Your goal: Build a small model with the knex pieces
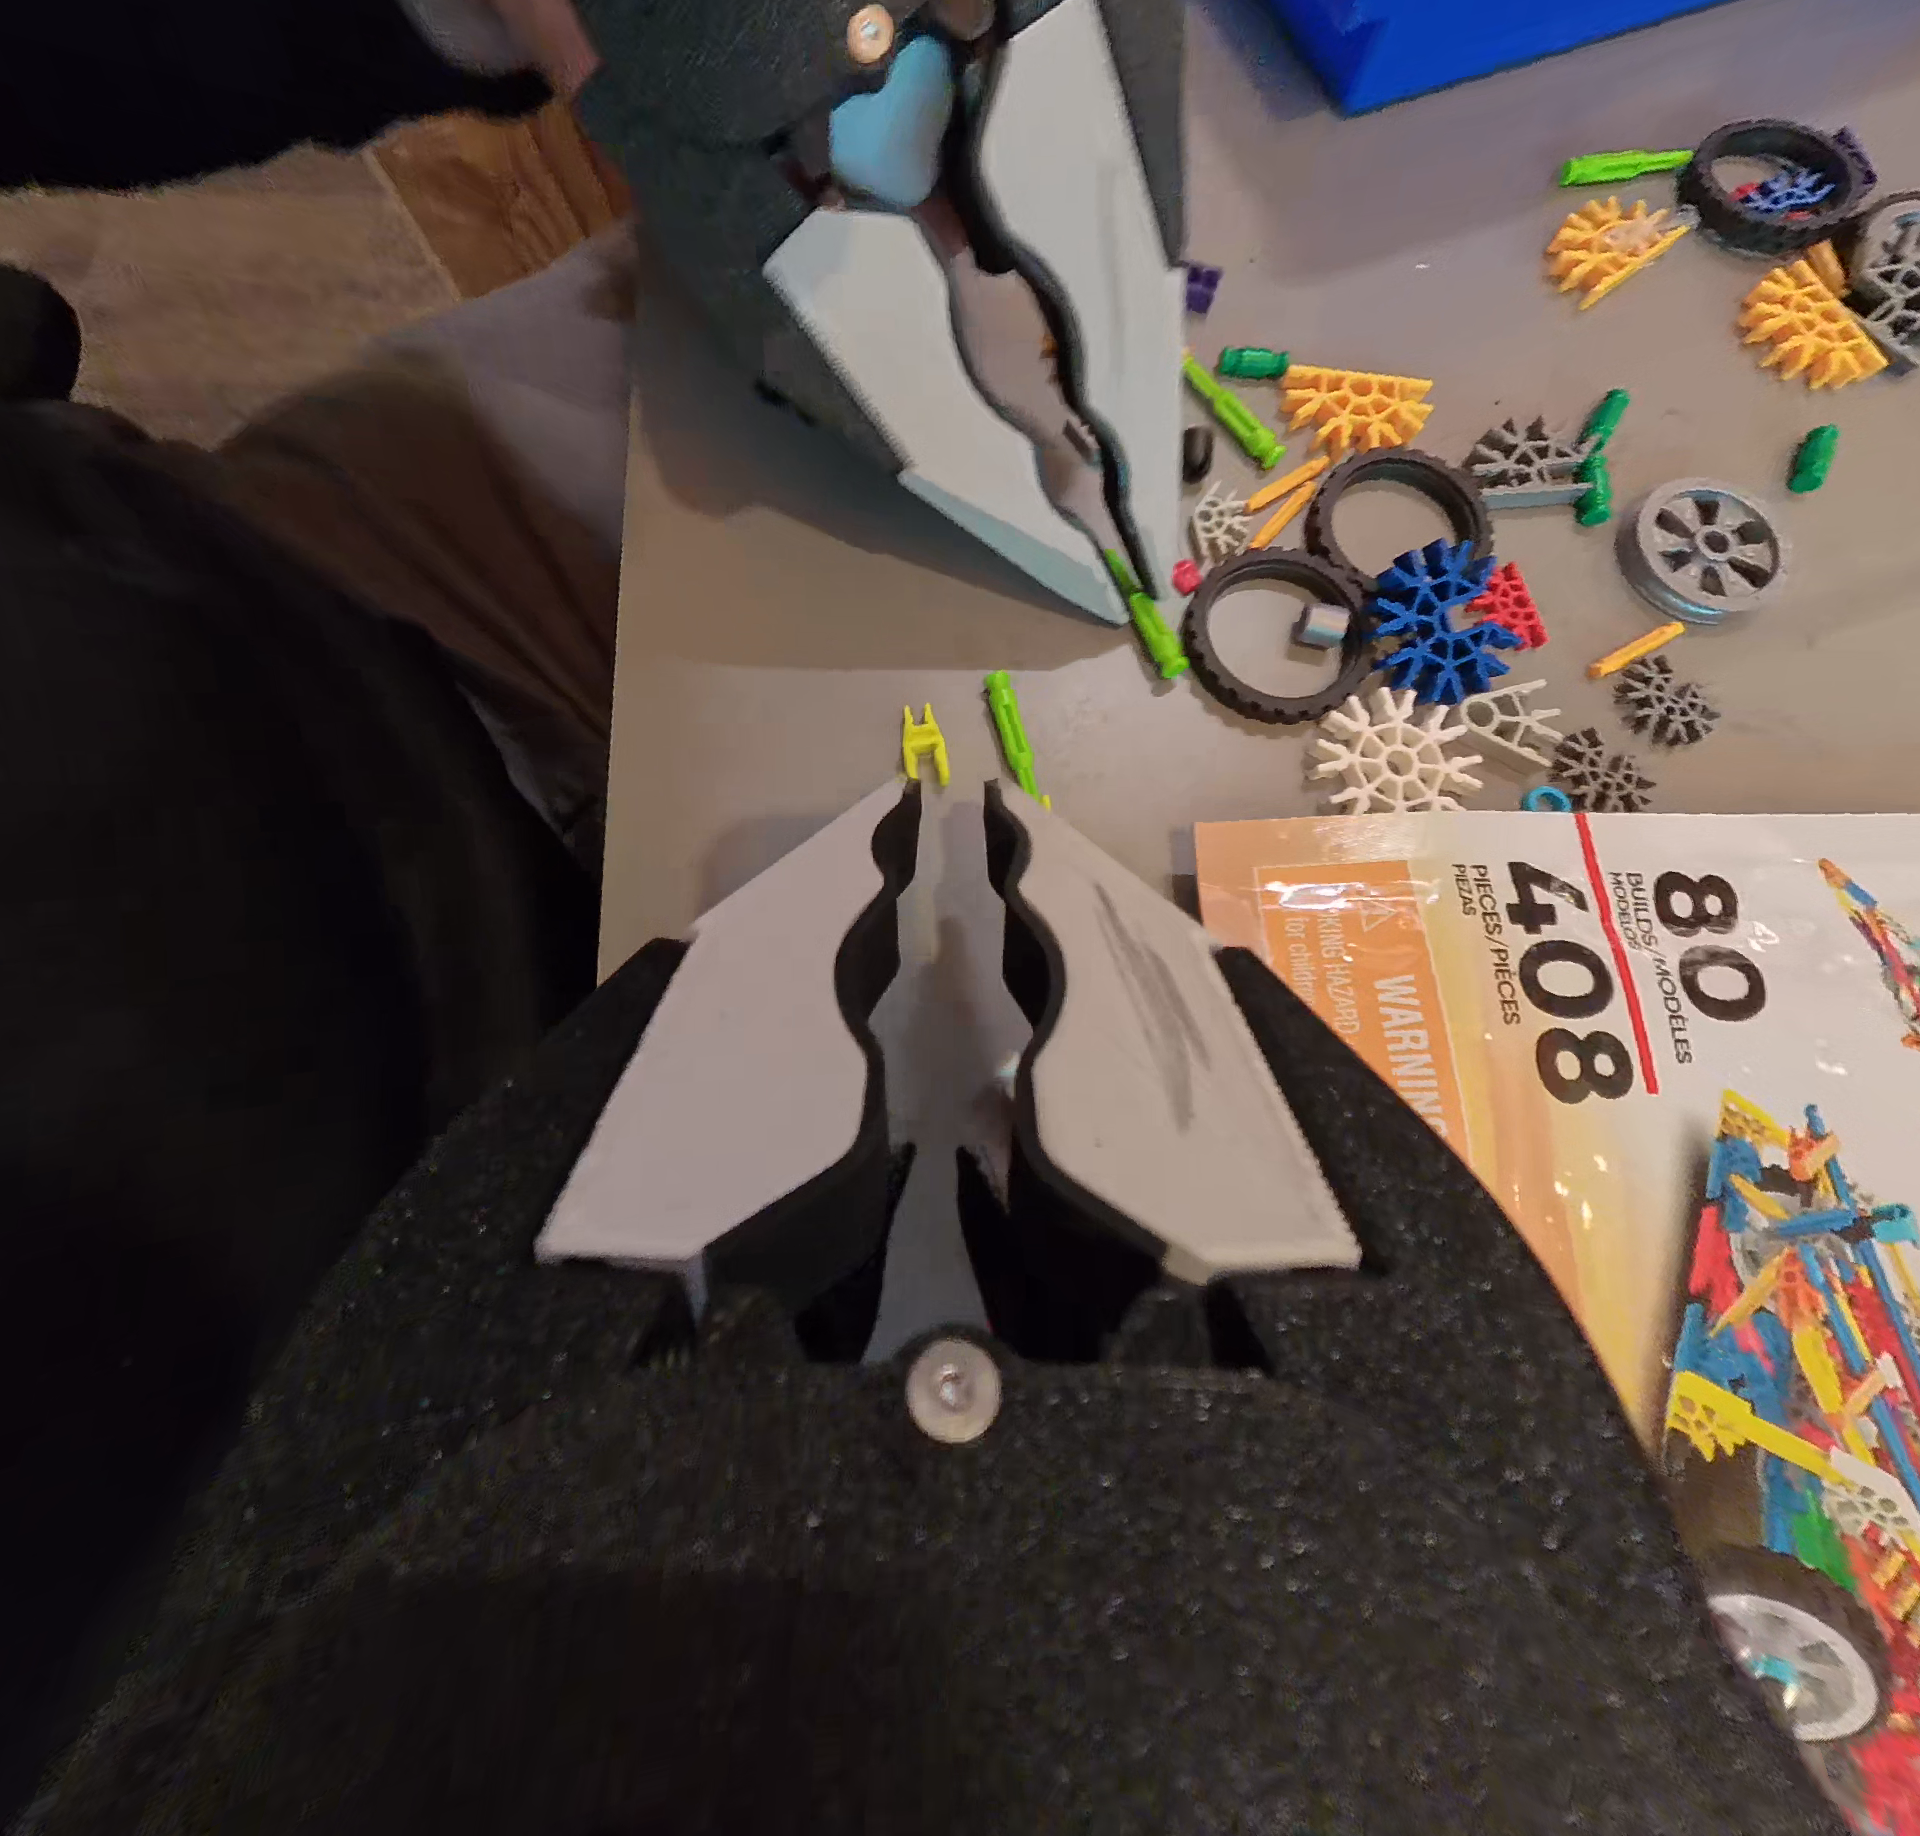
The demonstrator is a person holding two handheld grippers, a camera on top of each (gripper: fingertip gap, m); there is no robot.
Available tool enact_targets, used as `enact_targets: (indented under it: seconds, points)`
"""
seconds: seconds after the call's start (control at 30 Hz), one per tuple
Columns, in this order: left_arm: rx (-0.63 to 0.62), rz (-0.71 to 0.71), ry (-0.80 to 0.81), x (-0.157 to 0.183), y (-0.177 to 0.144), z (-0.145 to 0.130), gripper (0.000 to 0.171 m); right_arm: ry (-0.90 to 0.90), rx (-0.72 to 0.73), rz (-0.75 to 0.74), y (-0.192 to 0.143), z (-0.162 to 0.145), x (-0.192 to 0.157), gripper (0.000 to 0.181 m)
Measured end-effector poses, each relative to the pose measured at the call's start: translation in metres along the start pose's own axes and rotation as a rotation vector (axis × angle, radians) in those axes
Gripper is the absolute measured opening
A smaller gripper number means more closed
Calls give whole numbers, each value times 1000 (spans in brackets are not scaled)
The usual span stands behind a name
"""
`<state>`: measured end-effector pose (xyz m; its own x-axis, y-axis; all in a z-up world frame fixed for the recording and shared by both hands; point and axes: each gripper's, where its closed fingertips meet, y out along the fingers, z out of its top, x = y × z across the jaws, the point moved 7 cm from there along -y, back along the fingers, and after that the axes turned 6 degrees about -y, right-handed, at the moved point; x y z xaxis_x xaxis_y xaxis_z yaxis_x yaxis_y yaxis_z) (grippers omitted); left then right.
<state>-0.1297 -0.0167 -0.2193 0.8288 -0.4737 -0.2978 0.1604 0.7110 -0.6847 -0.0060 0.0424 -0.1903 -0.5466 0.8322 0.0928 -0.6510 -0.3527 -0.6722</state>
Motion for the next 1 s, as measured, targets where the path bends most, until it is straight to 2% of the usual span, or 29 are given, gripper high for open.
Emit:
enact_targets:
  seconds: [0.13,0.23,0.37,0.47,0.63,0.77,0.9,1.0]
  points:
    - [130,20,-107,0,-10,4,3,148,113,-74,-3,7,15,11]
    - [340,-1,-246,-3,-28,19,2,266,252,-98,-7,14,24,13]
    - [635,-103,-457,-6,-52,37,3,358,468,-94,-15,29,27,13]
    - [775,-186,-563,-8,-60,42,3,452,627,-41,-20,37,29,15]
    - [842,-227,-585,0,-60,47,3,510,753,7,-21,44,28,14]
    - [853,-249,-602,5,-57,49,3,463,753,5,-20,47,24,4]
    - [819,-262,-607,10,-55,48,3,385,628,-1,-23,45,22,4]
    - [716,-196,-538,14,-57,43,11,257,407,-44,-25,38,22,4]
